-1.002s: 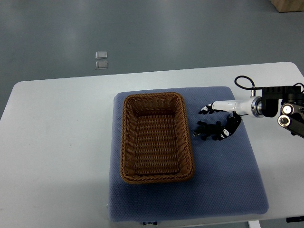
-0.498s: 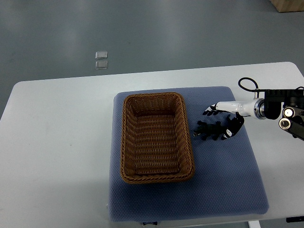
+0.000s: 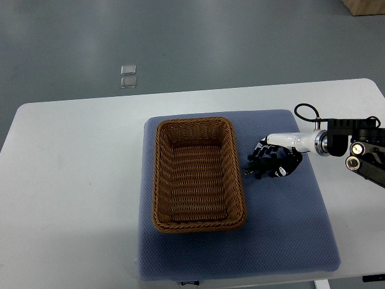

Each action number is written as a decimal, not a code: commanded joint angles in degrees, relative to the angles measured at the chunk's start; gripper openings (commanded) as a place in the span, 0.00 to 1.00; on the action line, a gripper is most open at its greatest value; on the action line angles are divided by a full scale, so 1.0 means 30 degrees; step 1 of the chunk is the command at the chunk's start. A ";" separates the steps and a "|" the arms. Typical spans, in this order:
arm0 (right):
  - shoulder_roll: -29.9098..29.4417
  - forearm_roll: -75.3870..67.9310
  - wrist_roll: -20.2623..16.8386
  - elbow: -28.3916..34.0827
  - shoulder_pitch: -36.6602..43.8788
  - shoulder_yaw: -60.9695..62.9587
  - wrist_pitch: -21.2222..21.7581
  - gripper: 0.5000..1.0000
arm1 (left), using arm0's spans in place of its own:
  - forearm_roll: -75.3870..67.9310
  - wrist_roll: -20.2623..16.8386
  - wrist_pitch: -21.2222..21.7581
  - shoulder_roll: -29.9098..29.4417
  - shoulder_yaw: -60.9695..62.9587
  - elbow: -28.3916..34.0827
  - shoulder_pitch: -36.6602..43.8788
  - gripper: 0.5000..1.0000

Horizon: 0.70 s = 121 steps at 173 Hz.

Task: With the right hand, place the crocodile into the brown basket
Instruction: 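Close the right hand fingers around the crocodile, then lift the crocodile up off the cushion with the right hand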

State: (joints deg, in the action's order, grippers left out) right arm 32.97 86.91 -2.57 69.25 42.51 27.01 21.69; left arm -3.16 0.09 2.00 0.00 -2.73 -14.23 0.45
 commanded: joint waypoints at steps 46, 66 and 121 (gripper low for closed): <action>0.0026 0.0150 0.0008 -0.0115 0.0156 -0.0008 -0.0198 0.21 | 0.0000 -0.0001 0.0007 0.0000 0.0001 -0.0001 -0.0002 1.00; 0.0143 0.0150 0.0008 -0.0115 0.0185 0.0022 -0.0257 0.17 | 0.0000 -0.0001 0.0007 0.0000 0.0001 -0.0001 -0.0002 1.00; 0.0582 0.0121 0.0066 -0.0115 0.0771 0.0256 -0.0228 0.18 | 0.0000 -0.0001 0.0007 0.0000 0.0001 -0.0001 -0.0002 1.00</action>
State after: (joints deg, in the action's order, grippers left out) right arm 34.09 87.36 -2.53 68.90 43.81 27.68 20.94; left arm -3.22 0.09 2.02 0.00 -2.73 -14.24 0.44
